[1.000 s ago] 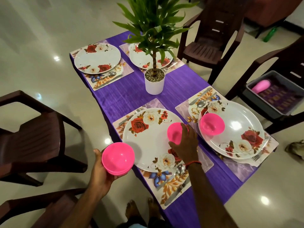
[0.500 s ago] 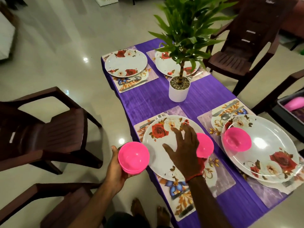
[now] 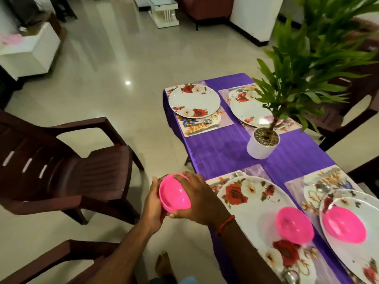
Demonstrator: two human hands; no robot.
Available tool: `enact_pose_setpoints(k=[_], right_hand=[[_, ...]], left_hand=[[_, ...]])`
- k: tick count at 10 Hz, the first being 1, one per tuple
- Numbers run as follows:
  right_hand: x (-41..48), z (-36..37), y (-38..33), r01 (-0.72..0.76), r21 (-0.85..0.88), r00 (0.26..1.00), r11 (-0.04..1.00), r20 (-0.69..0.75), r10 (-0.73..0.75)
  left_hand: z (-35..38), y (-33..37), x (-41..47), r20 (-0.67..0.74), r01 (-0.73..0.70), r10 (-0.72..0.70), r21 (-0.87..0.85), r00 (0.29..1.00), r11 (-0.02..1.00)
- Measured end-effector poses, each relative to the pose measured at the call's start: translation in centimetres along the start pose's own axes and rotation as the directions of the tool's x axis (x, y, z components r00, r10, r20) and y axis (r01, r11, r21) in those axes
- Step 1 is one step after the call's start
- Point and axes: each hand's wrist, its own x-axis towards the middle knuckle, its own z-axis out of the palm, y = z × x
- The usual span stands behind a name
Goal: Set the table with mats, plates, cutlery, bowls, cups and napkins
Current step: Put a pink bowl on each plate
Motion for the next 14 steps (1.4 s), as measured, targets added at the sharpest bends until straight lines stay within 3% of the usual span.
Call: enact_pose_setpoints(k=[2,4,6,9,12,14], right_hand=[[7.6,0.5,-1.9,0.041,-0.026,0.998,0.999,0.040,-0.040],[12.4,1.0,-3.9,0.014,-0.040,0.999,0.999,-0.036,-0.015],[15.8,0.4,-3.7,-0.043,0.078,0.995,0.996,-0.088,0.050],[24.9,-2.1,0.2,-0.063,0.031,0.984,0.998,-0.167,0.068],[33.2,-4.4,4.6,-0.076,0.062,0.970,0.995,-0.226,0.088],[35.8,-5.3,6.7,-0.089,0.089,0.963,0.992,-0.248,0.109]], left_hand=[[-2.4,5.4,3.4,0.040,-0.011,0.012,-0.012,0.999,1.000],[-4.6,9.6,6.5,0.082,0.008,-0.003,-0.065,0.997,0.998],[-4.3,11.4,9.6,0.084,-0.085,0.087,-0.029,0.993,0.996],[-2.7,17.1,17.3,0.099,-0.129,0.125,0.030,0.987,0.991],[0.5,23.6,23.6,-0.020,-0.133,0.134,0.053,0.991,0.990],[0.8,25.8,27.1,-0.021,-0.193,0.194,0.044,0.981,0.980]])
